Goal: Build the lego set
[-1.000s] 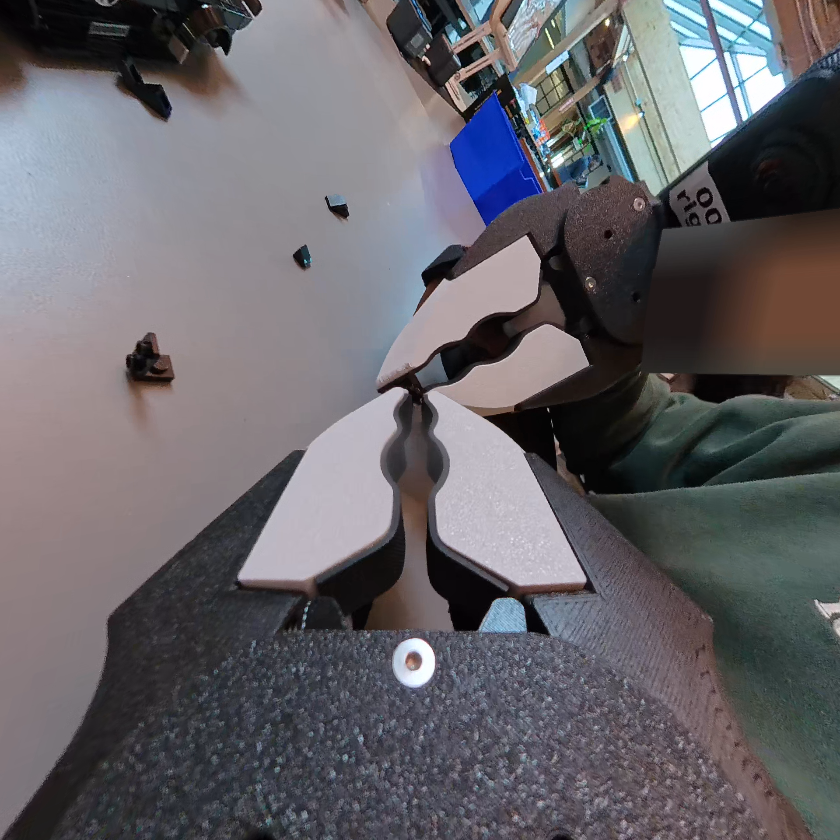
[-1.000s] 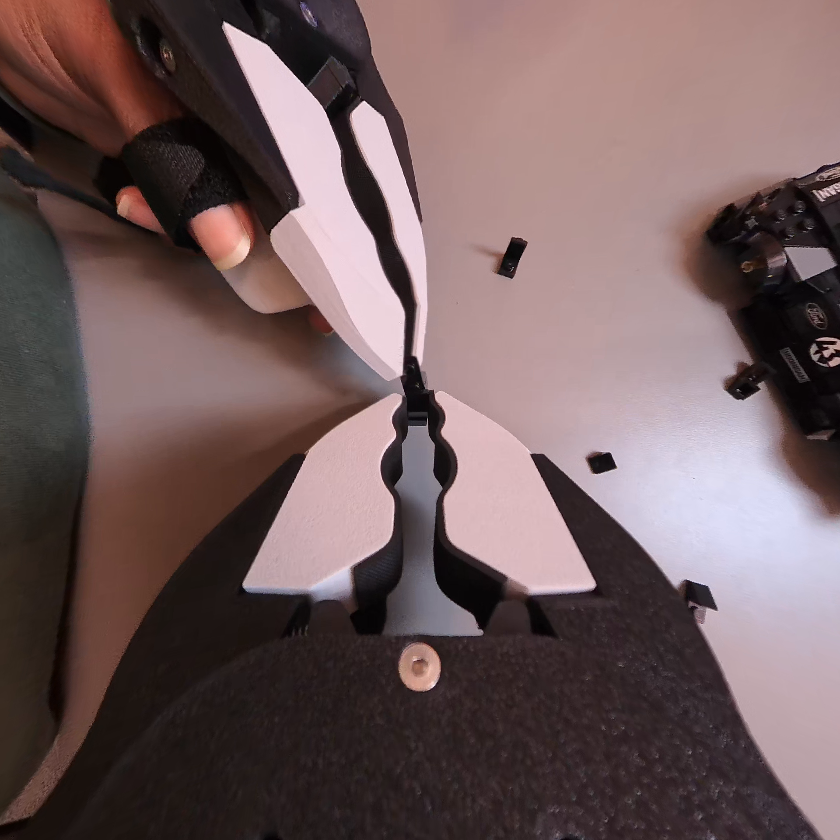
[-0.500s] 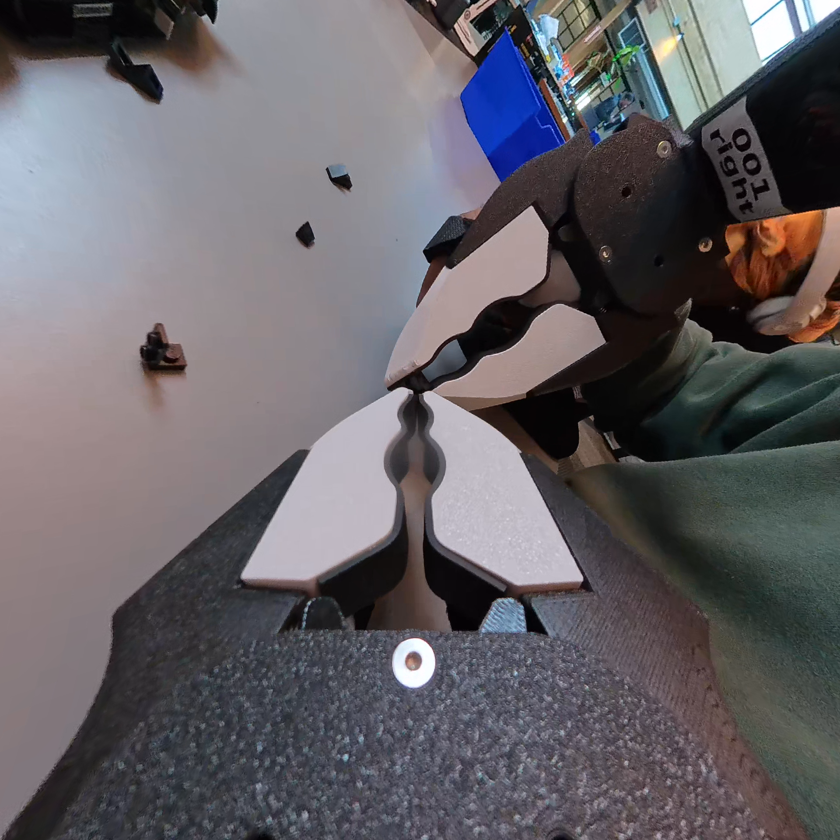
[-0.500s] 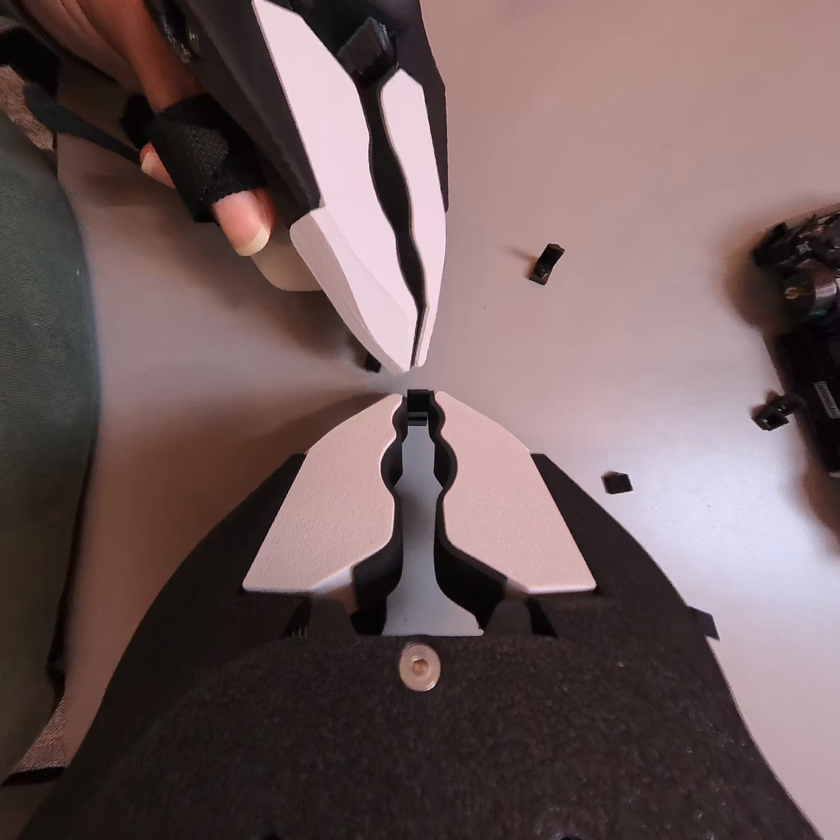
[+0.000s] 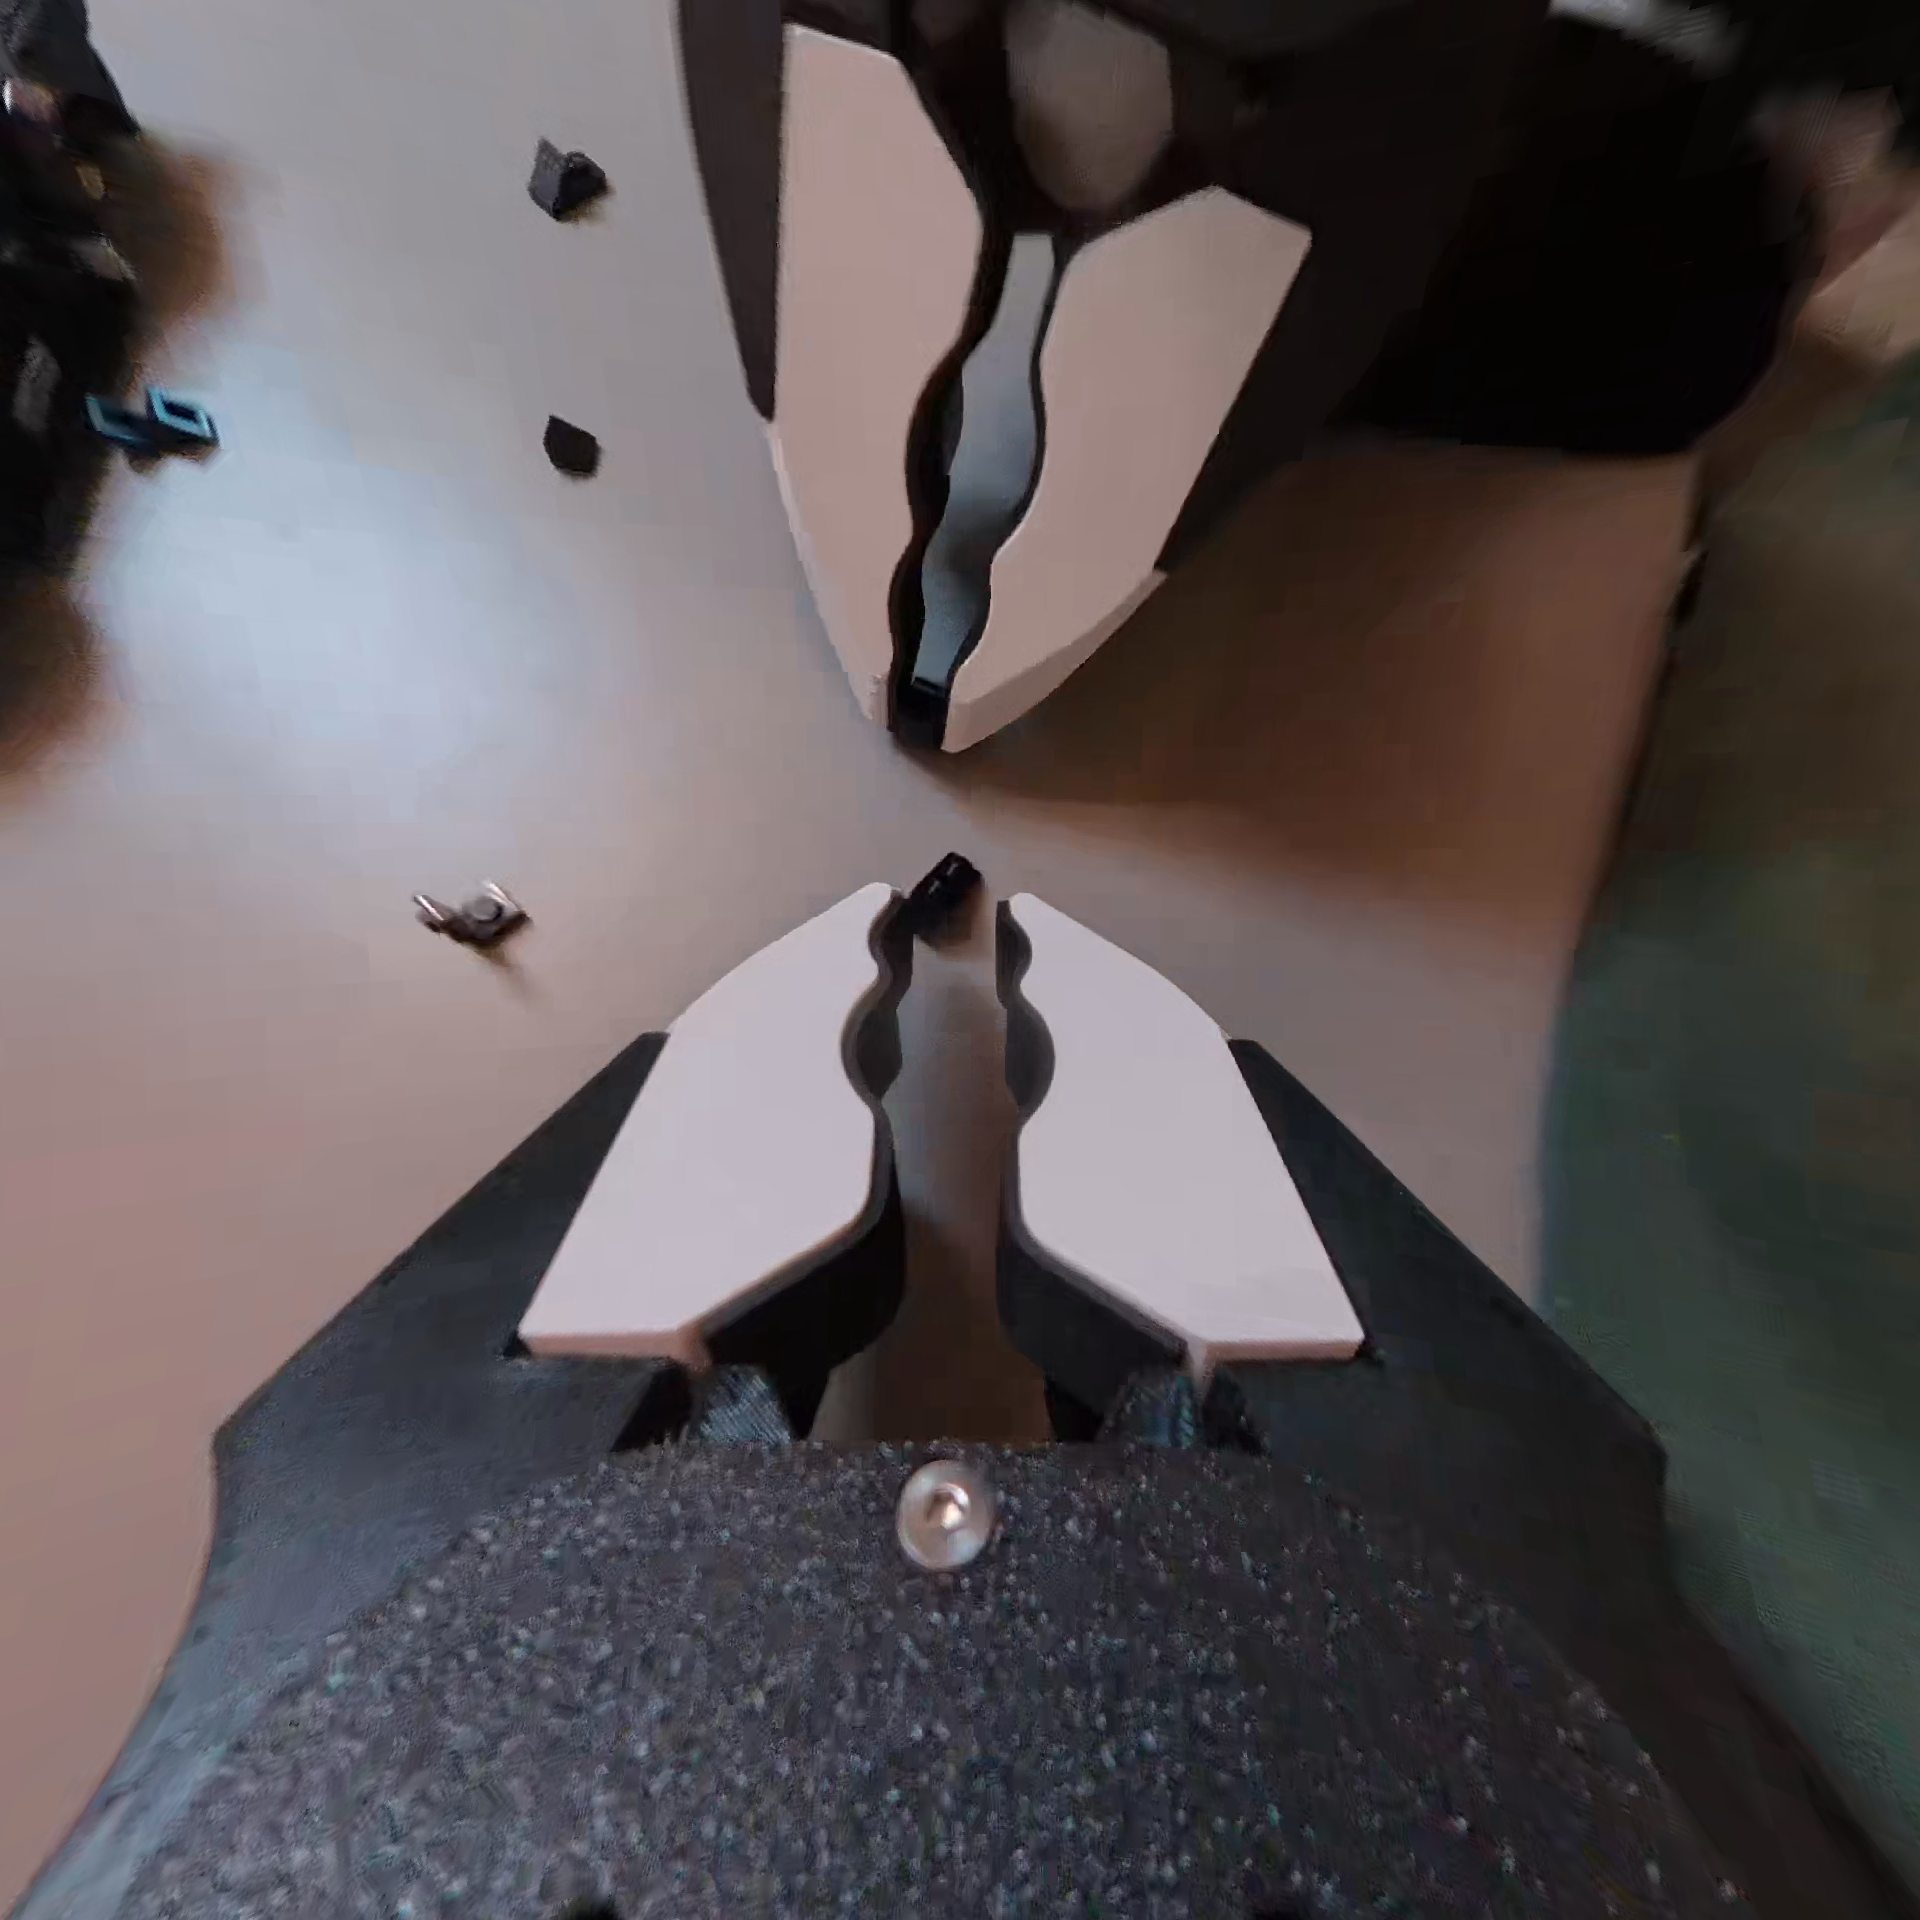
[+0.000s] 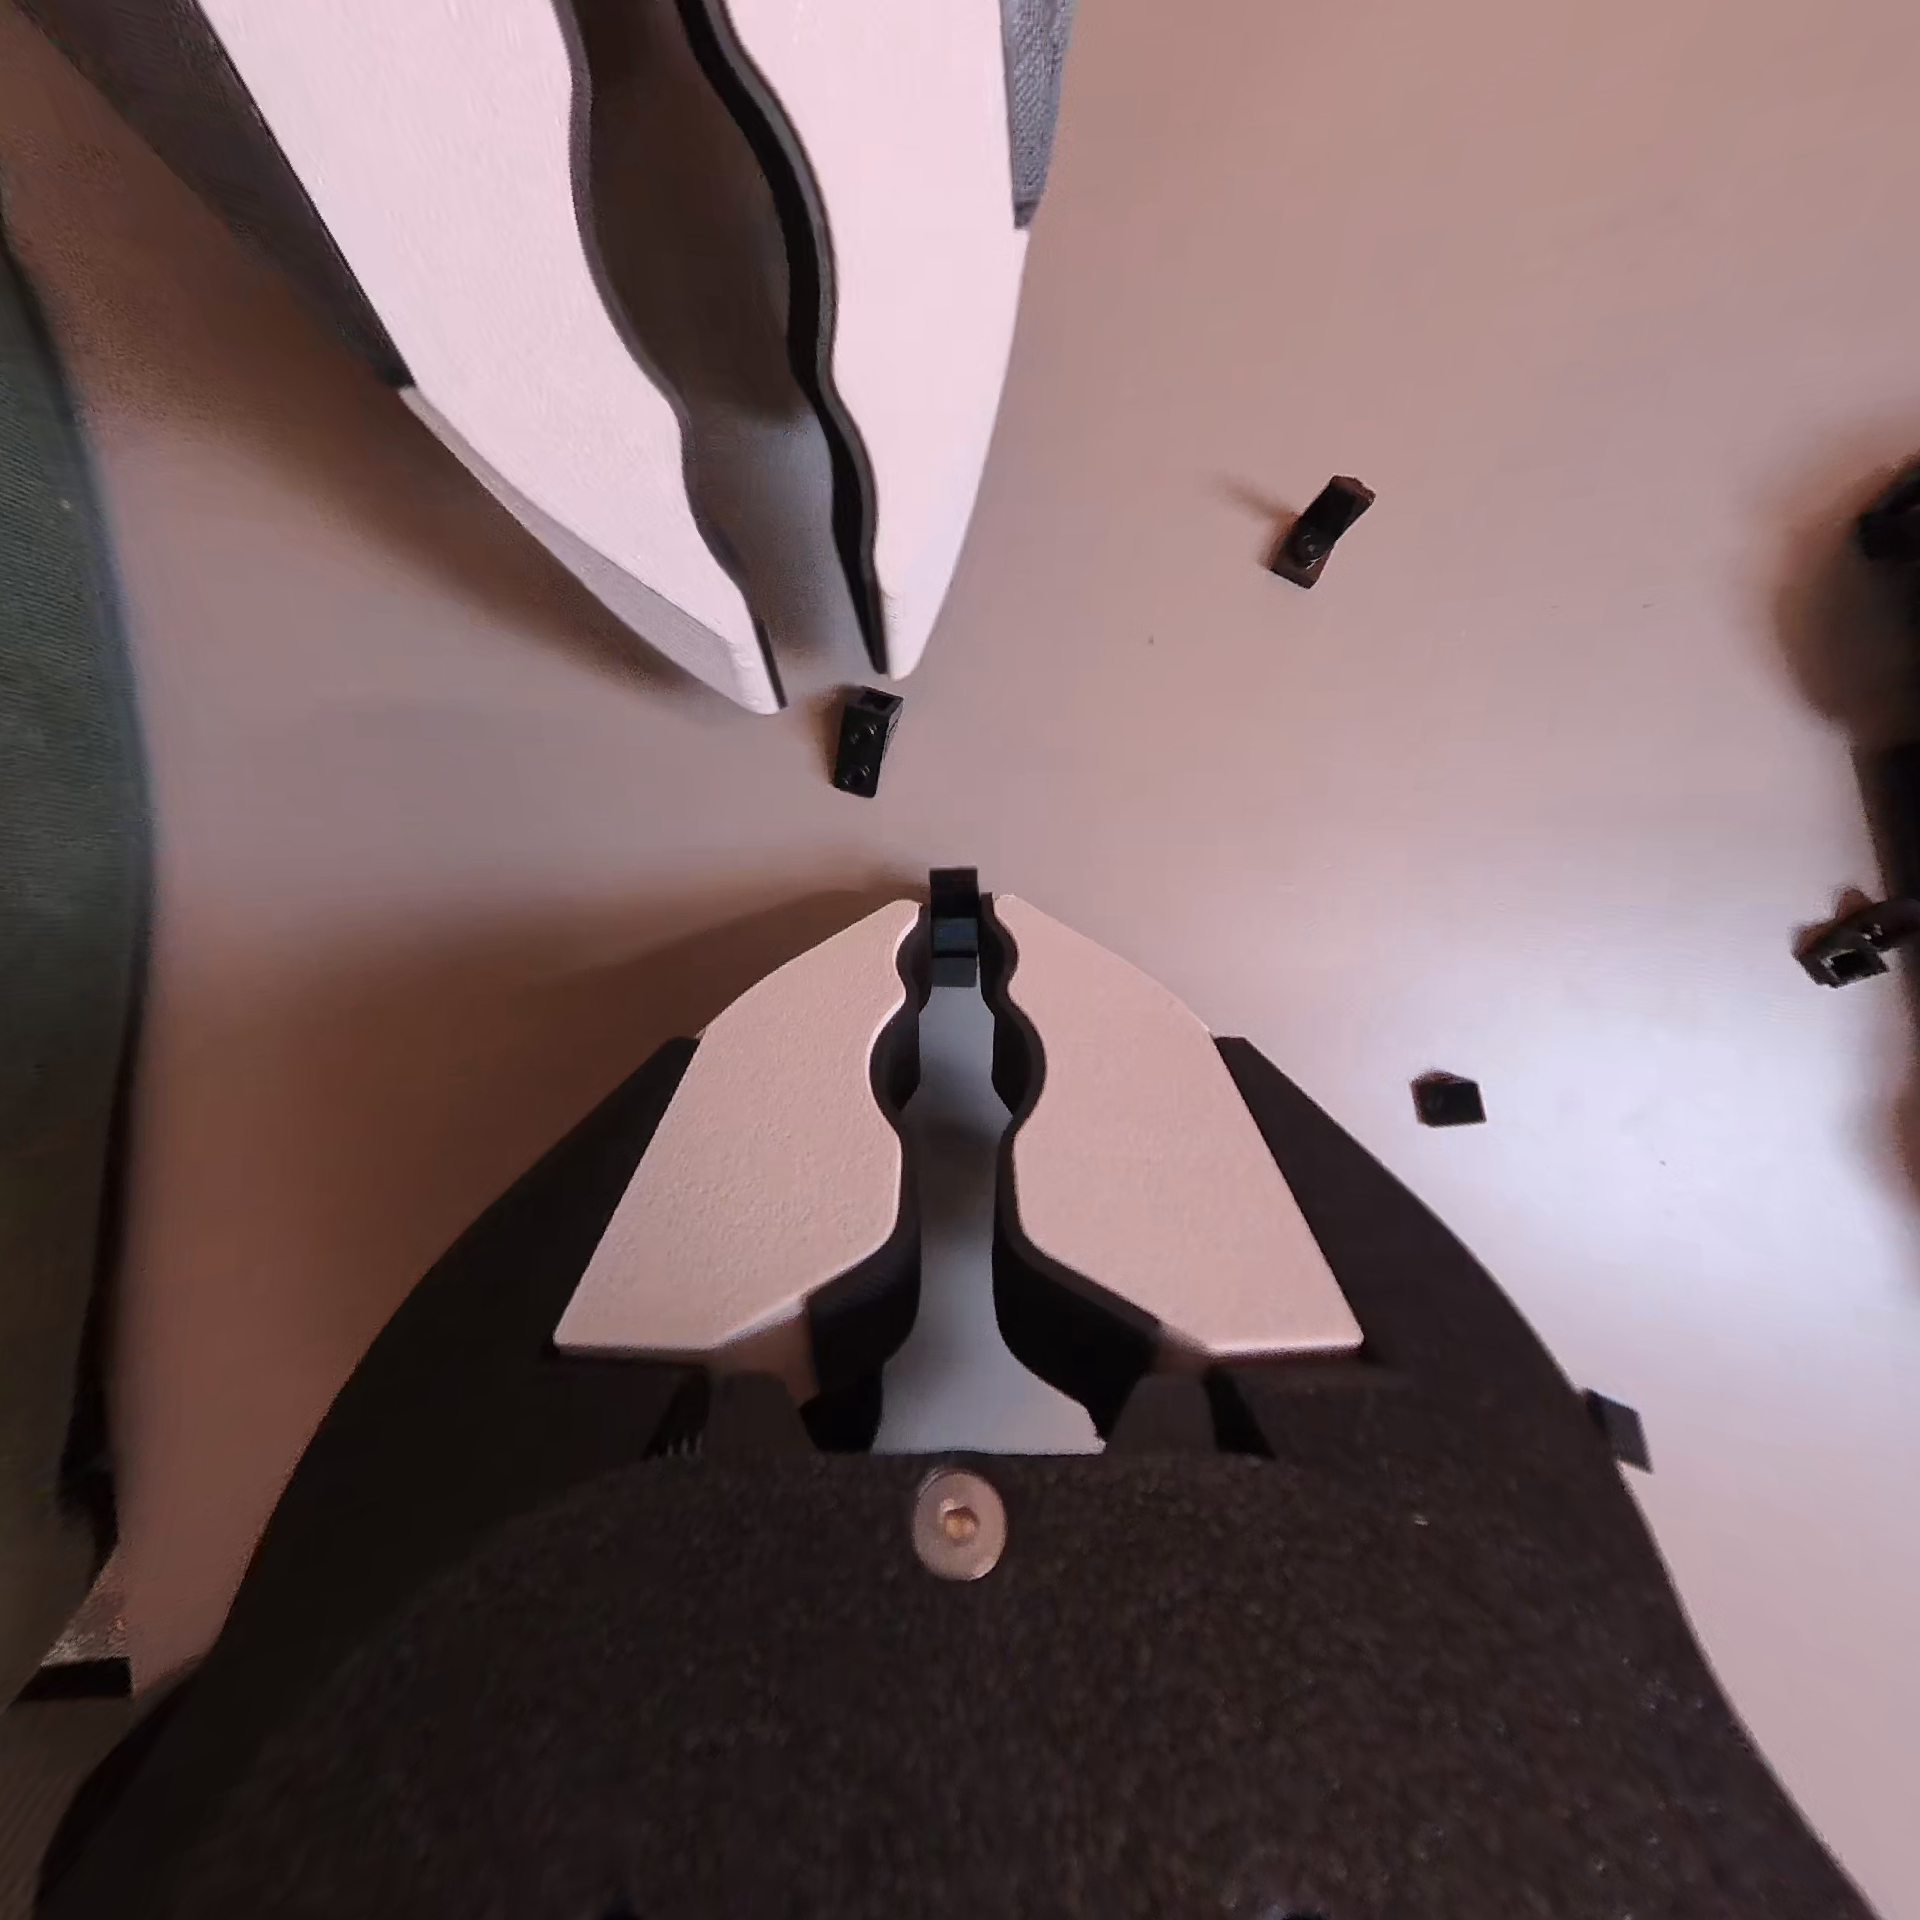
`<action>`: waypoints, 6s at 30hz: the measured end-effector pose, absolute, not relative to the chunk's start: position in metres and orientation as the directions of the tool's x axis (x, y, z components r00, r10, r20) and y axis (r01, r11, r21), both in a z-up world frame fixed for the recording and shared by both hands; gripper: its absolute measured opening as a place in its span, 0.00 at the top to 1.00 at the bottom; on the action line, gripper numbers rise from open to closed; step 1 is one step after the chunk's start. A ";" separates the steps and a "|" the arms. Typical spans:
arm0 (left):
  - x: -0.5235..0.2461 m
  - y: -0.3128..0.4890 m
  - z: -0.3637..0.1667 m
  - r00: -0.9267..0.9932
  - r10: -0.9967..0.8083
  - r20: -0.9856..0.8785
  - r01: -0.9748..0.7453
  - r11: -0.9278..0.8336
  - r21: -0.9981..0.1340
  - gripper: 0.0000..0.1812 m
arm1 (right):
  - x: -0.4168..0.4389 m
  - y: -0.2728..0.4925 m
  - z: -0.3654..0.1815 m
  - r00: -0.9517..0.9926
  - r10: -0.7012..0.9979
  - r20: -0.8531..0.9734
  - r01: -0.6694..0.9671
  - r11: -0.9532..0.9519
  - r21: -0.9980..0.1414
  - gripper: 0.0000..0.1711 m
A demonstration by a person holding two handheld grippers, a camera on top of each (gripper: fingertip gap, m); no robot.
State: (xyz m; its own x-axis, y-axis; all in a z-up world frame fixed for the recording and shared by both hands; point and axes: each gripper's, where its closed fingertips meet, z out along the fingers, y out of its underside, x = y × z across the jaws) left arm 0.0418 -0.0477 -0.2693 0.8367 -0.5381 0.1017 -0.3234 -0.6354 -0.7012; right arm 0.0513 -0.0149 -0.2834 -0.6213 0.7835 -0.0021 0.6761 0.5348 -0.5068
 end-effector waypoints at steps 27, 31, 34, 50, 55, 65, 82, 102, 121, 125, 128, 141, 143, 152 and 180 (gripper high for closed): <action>0.045 -0.038 -0.221 0.777 -0.503 0.379 0.056 -0.544 -0.837 0.95 | 0.053 -0.024 -0.227 -0.628 0.775 0.065 0.452 0.432 -0.780 0.90; 0.048 -0.041 -0.191 0.537 -0.506 0.675 0.358 -0.588 -0.725 0.95 | 0.050 -0.036 -0.193 -0.626 0.752 0.207 0.254 0.448 -0.857 0.91; 0.052 -0.046 -0.181 0.369 -0.499 0.784 0.444 -0.646 -0.620 0.95 | 0.049 -0.041 -0.183 -0.620 0.739 0.262 0.200 0.472 -0.858 0.92; 0.058 -0.051 -0.180 0.243 -0.478 0.844 0.505 -0.680 -0.531 0.95 | 0.050 -0.050 -0.182 -0.614 0.718 0.329 0.176 0.531 -0.829 0.98; 0.054 -0.052 -0.178 0.265 -0.495 0.828 0.503 -0.661 -0.556 0.93 | 0.047 -0.045 -0.174 -0.561 0.728 0.394 0.113 0.539 -0.835 0.98; 0.053 -0.052 -0.170 0.247 -0.514 0.821 0.496 -0.661 -0.563 0.93 | 0.045 -0.044 -0.166 -0.525 0.700 0.484 0.036 0.587 -0.809 0.98; 0.055 -0.044 -0.178 0.410 -0.555 0.724 0.394 -0.608 -0.689 0.95 | 0.045 -0.041 -0.176 -0.520 0.712 0.471 0.073 0.587 -0.807 0.98; 0.051 -0.043 -0.174 0.392 -0.614 0.685 0.327 -0.602 -0.728 0.95 | 0.044 -0.038 -0.178 -0.564 0.768 0.304 0.157 0.461 -0.873 0.93; 0.027 -0.021 -0.210 0.865 -0.398 0.305 0.073 -0.501 -0.862 0.91 | 0.033 -0.009 -0.201 -0.368 0.907 0.203 0.480 0.373 -0.794 0.99; 0.032 -0.018 -0.210 0.919 -0.366 0.145 -0.038 -0.449 -0.893 0.90 | 0.029 -0.015 -0.201 -0.338 0.934 0.118 0.516 0.288 -0.807 0.99; 0.028 -0.017 -0.208 0.944 -0.327 -0.041 -0.176 -0.395 -0.901 0.91 | 0.028 -0.015 -0.203 -0.317 0.944 0.092 0.535 0.258 -0.804 0.99; 0.029 -0.019 -0.205 0.842 -0.260 -0.472 -0.535 -0.299 -0.790 0.93 | 0.029 -0.016 -0.203 -0.254 0.964 -0.083 0.579 0.083 -0.811 0.99; 0.031 -0.020 -0.202 0.854 -0.277 -0.441 -0.510 -0.273 -0.815 0.94 | 0.029 -0.017 -0.199 -0.263 0.961 -0.090 0.564 0.077 -0.822 0.99; 0.044 -0.040 -0.149 0.819 -0.541 0.193 0.160 -0.107 -0.981 0.94 | 0.036 -0.036 -0.145 -0.439 0.879 -0.188 0.332 -0.036 -0.943 0.97; 0.045 -0.050 -0.145 0.541 -0.611 0.577 0.484 -0.335 -0.808 0.95 | 0.044 -0.047 -0.144 -0.598 0.799 -0.062 0.291 0.145 -0.946 0.96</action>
State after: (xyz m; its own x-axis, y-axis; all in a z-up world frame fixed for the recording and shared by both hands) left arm 0.0447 -0.0502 -0.1450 0.5411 -0.6114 0.5774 0.4843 -0.3347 -0.8083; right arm 0.0436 -0.0471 -0.1440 -0.5982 0.7990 -0.0617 0.2912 0.1451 -0.9456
